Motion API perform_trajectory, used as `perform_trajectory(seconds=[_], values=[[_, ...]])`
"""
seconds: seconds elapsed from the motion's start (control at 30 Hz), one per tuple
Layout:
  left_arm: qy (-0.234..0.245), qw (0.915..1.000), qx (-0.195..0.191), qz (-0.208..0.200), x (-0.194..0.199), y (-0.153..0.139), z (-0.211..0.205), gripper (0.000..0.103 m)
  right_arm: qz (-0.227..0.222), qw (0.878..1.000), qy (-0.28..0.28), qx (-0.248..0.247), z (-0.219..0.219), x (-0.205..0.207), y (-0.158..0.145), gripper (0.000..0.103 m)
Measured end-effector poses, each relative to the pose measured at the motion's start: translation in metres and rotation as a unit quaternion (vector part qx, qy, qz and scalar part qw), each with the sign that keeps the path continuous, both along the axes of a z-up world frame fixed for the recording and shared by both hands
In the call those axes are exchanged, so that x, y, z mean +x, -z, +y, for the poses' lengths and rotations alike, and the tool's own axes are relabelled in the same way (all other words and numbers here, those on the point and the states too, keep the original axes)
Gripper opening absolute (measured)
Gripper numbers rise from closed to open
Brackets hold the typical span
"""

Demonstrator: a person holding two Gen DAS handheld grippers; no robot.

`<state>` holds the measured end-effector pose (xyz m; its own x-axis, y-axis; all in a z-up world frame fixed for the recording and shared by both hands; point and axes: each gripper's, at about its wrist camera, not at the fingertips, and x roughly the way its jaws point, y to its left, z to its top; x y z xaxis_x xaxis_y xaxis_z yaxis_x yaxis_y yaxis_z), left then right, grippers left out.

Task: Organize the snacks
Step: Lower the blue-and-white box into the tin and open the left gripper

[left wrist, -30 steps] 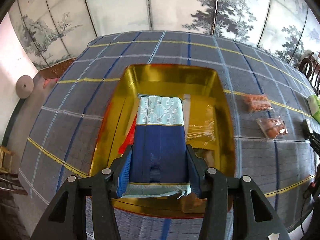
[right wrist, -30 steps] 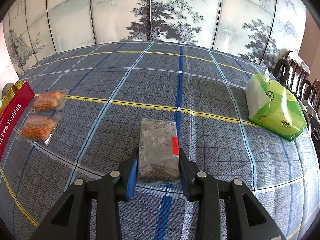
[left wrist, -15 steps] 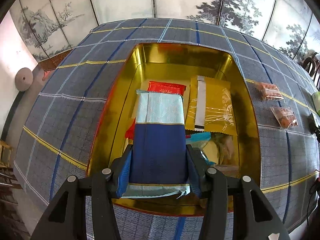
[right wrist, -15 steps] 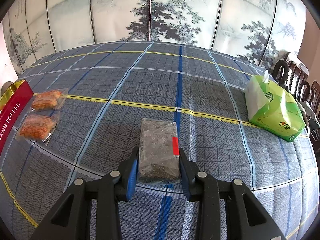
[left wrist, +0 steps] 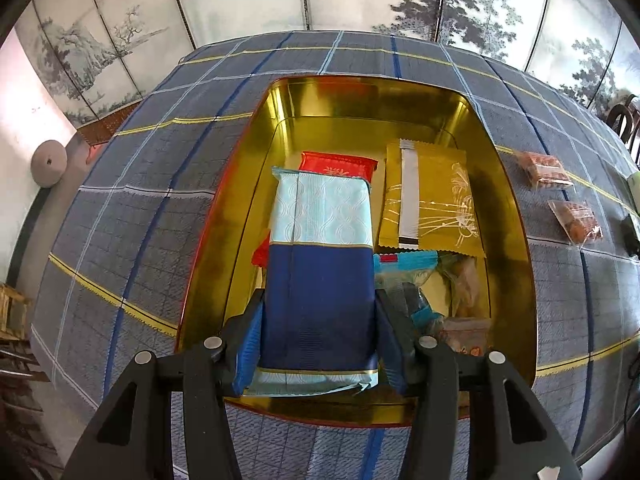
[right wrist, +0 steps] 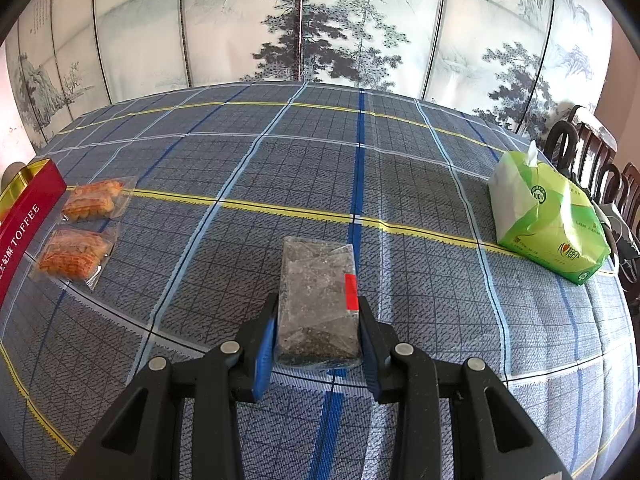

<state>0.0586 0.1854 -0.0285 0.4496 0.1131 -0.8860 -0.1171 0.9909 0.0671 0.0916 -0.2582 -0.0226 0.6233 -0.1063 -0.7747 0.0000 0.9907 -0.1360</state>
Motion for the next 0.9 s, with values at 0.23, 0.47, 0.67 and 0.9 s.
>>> perform_trajectory(seconds=[0.23, 0.47, 0.67, 0.9], values=[[0.0, 1.0, -0.003, 0.0, -0.002, -0.001, 0.0, 0.051, 0.0, 1.0, 0.0, 0.001, 0.002, 0.0, 0.0, 0.037], [0.002, 1.0, 0.001, -0.007, -0.008, -0.008, -0.001, 0.053, 0.0, 1.0, 0.001, 0.001, 0.002, 0.0, 0.0, 0.037], [0.002, 0.9997, 0.004, -0.022, -0.014, -0.019, -0.003, 0.057, 0.0, 1.0, 0.001, 0.001, 0.003, 0.0, 0.0, 0.037], [0.005, 0.9993, 0.006, -0.037, -0.022, -0.029, -0.006, 0.061, 0.0, 1.0, 0.001, -0.003, 0.001, -0.001, -0.001, 0.036]])
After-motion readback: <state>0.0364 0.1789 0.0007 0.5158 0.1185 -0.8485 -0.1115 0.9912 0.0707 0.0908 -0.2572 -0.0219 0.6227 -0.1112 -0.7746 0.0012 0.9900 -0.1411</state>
